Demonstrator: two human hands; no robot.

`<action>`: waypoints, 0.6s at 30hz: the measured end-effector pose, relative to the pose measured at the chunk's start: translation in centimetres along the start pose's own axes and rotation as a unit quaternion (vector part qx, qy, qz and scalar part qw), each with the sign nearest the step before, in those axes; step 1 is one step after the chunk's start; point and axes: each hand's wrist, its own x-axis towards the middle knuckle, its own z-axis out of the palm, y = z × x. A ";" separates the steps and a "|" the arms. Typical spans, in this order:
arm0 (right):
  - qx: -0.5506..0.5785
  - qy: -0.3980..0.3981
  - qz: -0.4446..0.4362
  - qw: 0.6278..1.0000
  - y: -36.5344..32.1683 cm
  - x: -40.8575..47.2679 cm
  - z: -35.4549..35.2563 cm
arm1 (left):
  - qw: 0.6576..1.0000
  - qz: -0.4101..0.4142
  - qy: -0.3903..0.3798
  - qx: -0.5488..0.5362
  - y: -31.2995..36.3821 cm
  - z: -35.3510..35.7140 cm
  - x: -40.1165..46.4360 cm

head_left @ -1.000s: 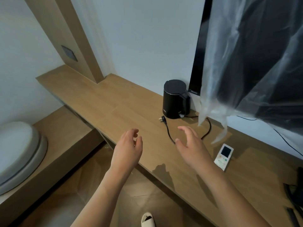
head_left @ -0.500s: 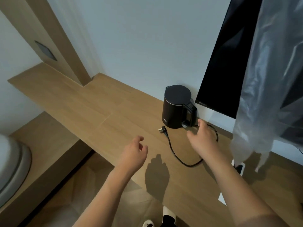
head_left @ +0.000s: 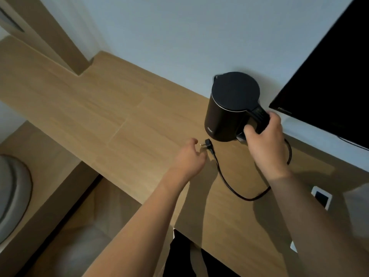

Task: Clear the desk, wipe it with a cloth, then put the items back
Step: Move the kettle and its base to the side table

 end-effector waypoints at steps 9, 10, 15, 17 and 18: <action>0.099 0.020 0.058 0.993 -0.4 3.0 0.9 | 0.999 -0.023 0.033 0.014 -0.3 5.1 6.8; 0.097 0.009 0.051 0.994 -0.3 3.1 0.9 | 0.999 -0.018 0.042 0.018 -0.4 5.3 6.9; 0.045 -0.030 0.017 0.998 0.8 3.4 0.8 | 0.998 0.007 0.055 0.029 -0.9 5.9 7.5; 0.020 -0.016 0.002 1.000 1.2 3.6 1.1 | 0.998 0.008 0.062 0.004 -1.3 5.7 7.5; 0.021 -0.011 -0.005 1.000 1.3 3.6 1.2 | 0.998 0.006 0.066 -0.012 -1.5 5.4 7.3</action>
